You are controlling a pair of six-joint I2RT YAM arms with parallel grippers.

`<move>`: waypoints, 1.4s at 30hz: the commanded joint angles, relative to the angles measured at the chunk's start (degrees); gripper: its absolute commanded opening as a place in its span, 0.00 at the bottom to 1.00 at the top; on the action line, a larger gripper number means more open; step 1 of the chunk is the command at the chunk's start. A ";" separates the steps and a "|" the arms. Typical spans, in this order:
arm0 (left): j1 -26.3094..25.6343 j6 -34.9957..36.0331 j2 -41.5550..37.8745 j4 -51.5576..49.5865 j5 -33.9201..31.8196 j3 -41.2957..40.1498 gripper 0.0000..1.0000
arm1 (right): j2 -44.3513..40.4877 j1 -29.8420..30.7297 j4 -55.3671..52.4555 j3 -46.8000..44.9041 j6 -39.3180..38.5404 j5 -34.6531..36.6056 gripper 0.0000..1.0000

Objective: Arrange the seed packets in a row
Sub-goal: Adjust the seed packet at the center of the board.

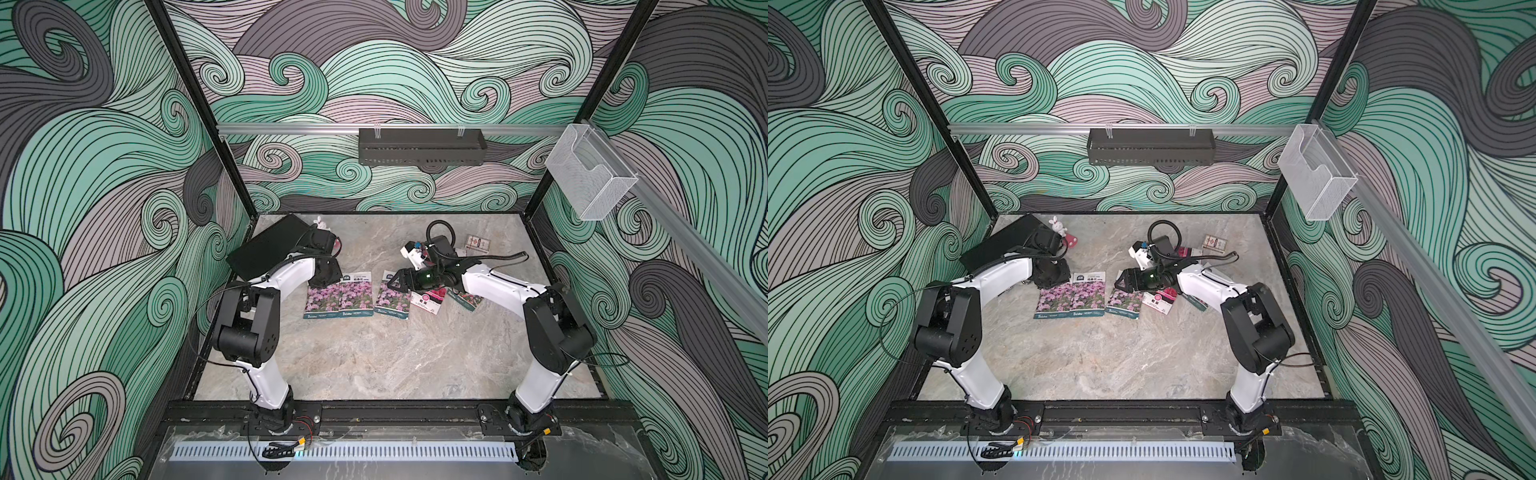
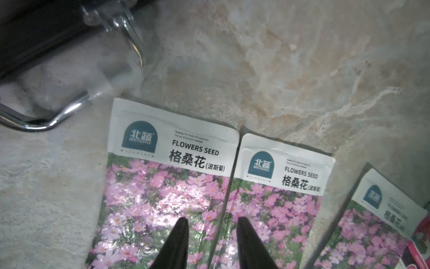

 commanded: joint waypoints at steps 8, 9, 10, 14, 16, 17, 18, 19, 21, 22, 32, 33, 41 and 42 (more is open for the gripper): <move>-0.07 1.98 5.13 2.14 -1.80 -0.27 0.36 | 0.37 -0.15 0.35 0.23 0.03 -1.31 0.78; -0.10 2.06 5.58 2.24 -2.09 -0.18 0.36 | 0.41 -0.18 0.48 0.15 0.06 -1.33 0.78; -0.10 2.20 5.92 2.37 -2.30 -0.20 0.36 | 0.38 -0.16 0.50 0.10 0.05 -1.46 0.78; -0.09 2.68 7.03 2.49 -2.49 -0.17 0.36 | 0.35 -0.13 0.49 -0.16 -0.21 -1.32 0.78; -0.07 2.99 7.31 2.74 -2.40 -0.24 0.36 | 0.51 -0.20 0.44 -0.16 -0.39 -1.31 0.78; -0.13 3.19 7.44 2.76 -2.40 -0.33 0.36 | 0.47 -0.14 0.35 -0.12 -0.41 -1.35 0.78; -0.08 3.46 7.62 2.84 -2.31 -0.37 0.35 | 0.48 -0.14 0.35 -0.20 -0.47 -1.24 0.78; -0.18 3.63 7.73 2.83 -2.31 -0.37 0.35 | 0.48 -0.16 0.37 -0.25 -0.47 -1.22 0.78; -0.21 3.81 8.07 2.78 -2.01 -0.26 0.35 | 0.47 -0.22 0.38 -0.29 -0.56 -1.26 0.78; -0.19 3.90 8.30 2.76 -1.83 -0.20 0.35 | 0.36 -0.22 0.35 -0.34 -0.64 -1.31 0.78; -0.31 5.95 8.52 0.28 -2.35 1.20 0.34 | 0.07 -0.66 0.48 -0.77 -1.00 -1.49 0.78; -0.35 6.24 8.45 0.10 -2.52 1.21 0.34 | -0.01 -0.66 0.48 -0.78 -1.00 -1.49 0.78; -0.32 8.03 7.31 -1.88 -4.09 1.08 0.33 | -0.11 -0.84 1.07 -1.00 -1.04 -1.44 0.78; -0.34 8.11 7.22 -2.13 -4.21 1.15 0.33 | -0.10 -0.84 1.07 -1.08 -1.09 -1.47 0.78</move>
